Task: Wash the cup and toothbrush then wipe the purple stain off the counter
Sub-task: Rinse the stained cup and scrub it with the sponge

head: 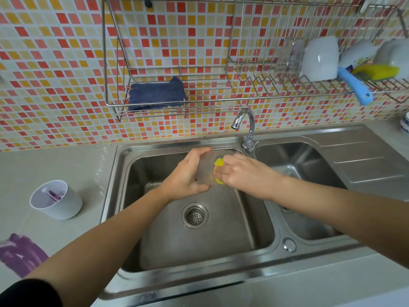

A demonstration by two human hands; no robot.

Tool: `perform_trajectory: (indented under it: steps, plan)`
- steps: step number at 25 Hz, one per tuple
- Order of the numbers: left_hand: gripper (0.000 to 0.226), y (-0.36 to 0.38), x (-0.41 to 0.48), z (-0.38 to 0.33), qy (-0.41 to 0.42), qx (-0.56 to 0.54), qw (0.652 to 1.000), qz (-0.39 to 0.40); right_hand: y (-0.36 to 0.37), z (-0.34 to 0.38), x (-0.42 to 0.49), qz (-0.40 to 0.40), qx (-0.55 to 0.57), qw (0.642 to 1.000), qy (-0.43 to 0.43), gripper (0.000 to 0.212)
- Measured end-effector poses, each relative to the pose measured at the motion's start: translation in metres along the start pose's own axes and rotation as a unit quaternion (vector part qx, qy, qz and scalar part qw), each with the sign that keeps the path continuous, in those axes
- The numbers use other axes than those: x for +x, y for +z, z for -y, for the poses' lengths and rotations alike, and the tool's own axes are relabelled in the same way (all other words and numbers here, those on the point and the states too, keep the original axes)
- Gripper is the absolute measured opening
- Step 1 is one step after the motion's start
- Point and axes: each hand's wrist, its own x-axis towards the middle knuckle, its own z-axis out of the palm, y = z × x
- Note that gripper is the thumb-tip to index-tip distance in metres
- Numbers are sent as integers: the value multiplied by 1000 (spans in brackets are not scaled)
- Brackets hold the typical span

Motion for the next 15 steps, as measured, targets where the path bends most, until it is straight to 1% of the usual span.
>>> perform_trajectory:
  steps: [1,2,3,4,6,8,9,10,11,13,15]
  plan:
    - [88,2,-3,3,-6,-2,1000,-11,-4,1,0,28,92,995,34,26]
    - [88,3,-5,5,-13,-8,1000,-20,-7,1,-1,67,167,982,65,30]
    - [88,4,-7,7,-19,-12,999,-28,-9,0,-3,97,204,971,83,32]
    - [88,4,-8,7,-25,-13,999,-35,-10,-1,-4,94,212,969,86,33]
    - [87,7,-7,5,-30,-10,999,-38,-9,0,-4,89,169,977,97,37]
    - [87,12,-5,2,-27,-13,998,-49,-9,1,-2,89,152,979,101,28]
    - [86,13,-5,2,-26,-15,998,-55,-8,1,-1,83,139,983,90,27]
    - [86,12,-5,2,-27,-27,998,-52,-8,2,-1,83,102,988,80,29]
    - [87,9,-5,2,-32,-52,997,-37,-7,2,-3,79,42,994,61,27]
    - [96,1,-6,2,-31,-86,996,18,-4,-3,-9,41,-72,997,-9,16]
    - [104,-2,-4,1,6,-30,999,38,1,-2,-12,28,-137,989,-56,11]
